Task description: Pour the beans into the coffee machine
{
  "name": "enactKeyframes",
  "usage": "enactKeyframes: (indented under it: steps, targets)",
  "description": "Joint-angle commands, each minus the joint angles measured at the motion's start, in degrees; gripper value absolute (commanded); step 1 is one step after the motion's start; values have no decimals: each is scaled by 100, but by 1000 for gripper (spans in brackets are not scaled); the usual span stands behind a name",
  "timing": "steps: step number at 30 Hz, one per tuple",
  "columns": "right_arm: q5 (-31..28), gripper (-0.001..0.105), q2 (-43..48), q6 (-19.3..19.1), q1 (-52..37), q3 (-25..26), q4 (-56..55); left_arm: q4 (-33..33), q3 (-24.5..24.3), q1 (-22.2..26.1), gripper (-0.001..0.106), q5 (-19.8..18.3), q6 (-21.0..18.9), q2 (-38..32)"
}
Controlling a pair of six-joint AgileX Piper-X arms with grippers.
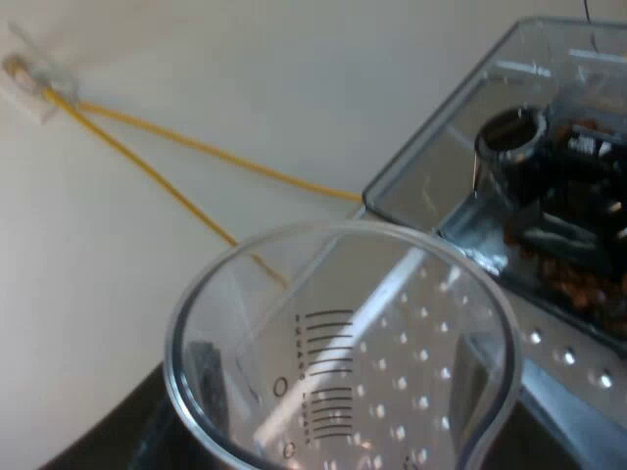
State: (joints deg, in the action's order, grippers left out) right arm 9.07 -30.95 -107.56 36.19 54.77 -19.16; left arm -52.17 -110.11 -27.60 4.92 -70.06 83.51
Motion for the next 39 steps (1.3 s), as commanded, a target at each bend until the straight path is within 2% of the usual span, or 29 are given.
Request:
enactKeyframes:
  steps: [1,8,12,21,26,29,33,34,36,39]
  targets:
    - [154,79,79,-21,7,62,-10,-224,-18,55,22,117,-245,-186]
    - [382,79,159,-21,7,62,-91,-585,-18,250,22,18,-570,-506]
    - [565,79,172,-21,7,62,-270,-834,-18,435,22,-240,-783,-793]
    - [1143,79,172,-21,7,62,-517,-1144,102,798,21,-394,-812,-1452]
    - [1440,79,172,-21,7,62,-834,-1125,845,1025,21,-524,-951,-2179]
    - [1501,79,172,-21,7,62,-998,-1021,1470,1178,21,-524,-1046,-2671]
    - [1605,79,172,-21,7,62,-1171,-783,2404,1396,21,-702,-1240,-3331]
    - [1607,79,172,-21,7,62,-1304,-773,2404,1407,21,-724,-1254,-3404]
    - [1607,79,172,-21,7,62,-1430,-600,3162,1524,21,-829,-1446,-3866]
    - [1607,79,172,-21,7,8,-1451,-484,3771,1559,21,-841,-1558,-4272]
